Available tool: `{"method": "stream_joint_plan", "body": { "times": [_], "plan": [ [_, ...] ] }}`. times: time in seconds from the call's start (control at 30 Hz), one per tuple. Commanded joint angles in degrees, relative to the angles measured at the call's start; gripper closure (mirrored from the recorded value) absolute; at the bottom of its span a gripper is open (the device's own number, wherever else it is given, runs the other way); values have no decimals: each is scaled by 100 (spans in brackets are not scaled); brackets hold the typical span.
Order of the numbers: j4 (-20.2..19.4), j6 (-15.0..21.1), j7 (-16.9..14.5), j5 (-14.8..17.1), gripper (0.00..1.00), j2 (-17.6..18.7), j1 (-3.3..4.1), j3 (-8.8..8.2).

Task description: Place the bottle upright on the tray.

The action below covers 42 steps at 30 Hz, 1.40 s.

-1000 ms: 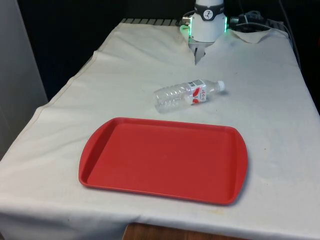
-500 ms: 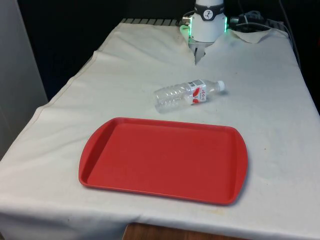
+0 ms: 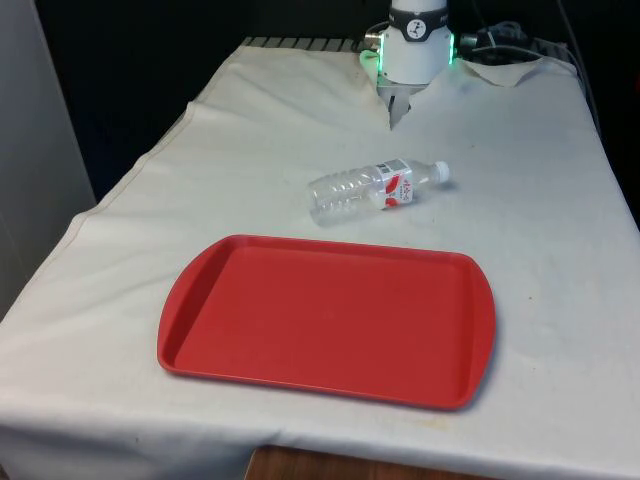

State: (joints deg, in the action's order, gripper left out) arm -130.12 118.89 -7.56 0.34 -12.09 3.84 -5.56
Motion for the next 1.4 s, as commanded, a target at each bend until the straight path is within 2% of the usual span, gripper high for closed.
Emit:
{"method": "stream_joint_plan", "body": {
  "times": [0.0, 0.23, 0.27, 0.33, 0.5, 0.53, 0.6, 0.7, 0.73, 0.8, 1.27, 1.3, 1.37],
  "plan": [
    [-97, 149, 29, -57, 0, -46, -6, 11],
    [-286, 453, 34, -103, 0, -57, -11, 11],
    [-223, 361, 0, -46, 0, -11, 0, 0],
    [-355, 579, 40, -120, 0, -63, -11, 11],
    [-476, 779, 40, -160, 0, -86, -11, 17],
    [-407, 670, 0, -86, 0, -34, 0, 0],
    [-516, 842, 40, -166, 0, -92, -11, 11],
    [-584, 934, 34, -178, 0, -97, -11, 11],
    [-544, 859, 0, -120, 0, -63, 0, 0],
    [-636, 1014, 29, -178, 0, -92, -11, 11],
    [-751, 1169, -52, -178, 0, 57, 0, 6],
    [-722, 1089, -52, -143, 0, 52, 0, 0],
    [-762, 1186, -63, -172, 0, 80, 0, 6]
  ]
}}
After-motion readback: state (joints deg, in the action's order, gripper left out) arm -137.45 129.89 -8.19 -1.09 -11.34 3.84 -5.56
